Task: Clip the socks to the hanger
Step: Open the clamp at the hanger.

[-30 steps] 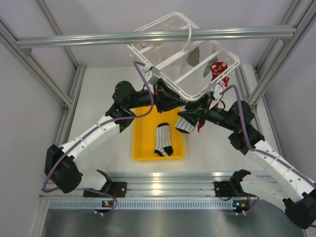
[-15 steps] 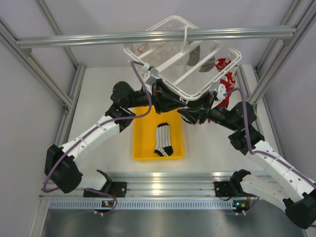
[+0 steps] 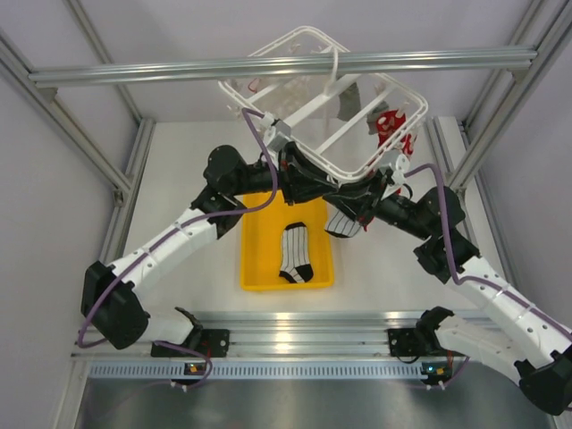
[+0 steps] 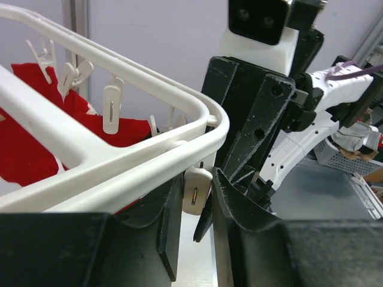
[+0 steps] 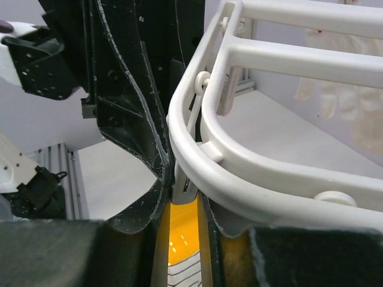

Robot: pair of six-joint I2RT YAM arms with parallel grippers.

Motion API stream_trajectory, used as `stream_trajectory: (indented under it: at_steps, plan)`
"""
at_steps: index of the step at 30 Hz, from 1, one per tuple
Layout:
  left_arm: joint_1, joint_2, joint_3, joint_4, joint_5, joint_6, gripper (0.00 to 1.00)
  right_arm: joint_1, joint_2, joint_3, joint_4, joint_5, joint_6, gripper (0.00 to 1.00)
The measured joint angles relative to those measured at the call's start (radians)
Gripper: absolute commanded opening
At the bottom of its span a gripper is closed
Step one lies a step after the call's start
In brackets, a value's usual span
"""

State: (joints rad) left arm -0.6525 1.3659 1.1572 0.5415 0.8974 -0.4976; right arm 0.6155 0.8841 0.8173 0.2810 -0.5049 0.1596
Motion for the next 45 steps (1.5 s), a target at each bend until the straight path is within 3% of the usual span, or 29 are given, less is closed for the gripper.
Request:
stream_trajectory:
  at_steps: [4, 5, 6, 19, 32, 45]
  plan:
    - [-0.006, -0.026, 0.001, -0.101, -0.064, 0.018, 0.41, 0.033, -0.026, -0.032, -0.004, 0.087, -0.058, 0.0]
    - [-0.007, -0.036, -0.002, -0.125, -0.082, 0.025, 0.5, 0.041, -0.031, -0.04, -0.004, 0.105, -0.072, 0.0]
    - [-0.007, -0.046, -0.006, -0.15, -0.102, 0.036, 0.52, 0.053, -0.036, -0.05, -0.002, 0.132, -0.095, 0.0]
    - [-0.03, -0.163, -0.042, -0.341, -0.341, 0.171, 0.7, 0.17, -0.014, -0.071, 0.019, 0.365, -0.307, 0.0]
    - [-0.086, -0.159, -0.037, -0.414, -0.455, 0.217, 0.7, 0.247, 0.029, -0.071, 0.023, 0.519, -0.449, 0.0]
    - [-0.149, -0.124, 0.034, -0.462, -0.603, 0.212, 0.57, 0.285, 0.042, -0.071, 0.026, 0.618, -0.517, 0.0]
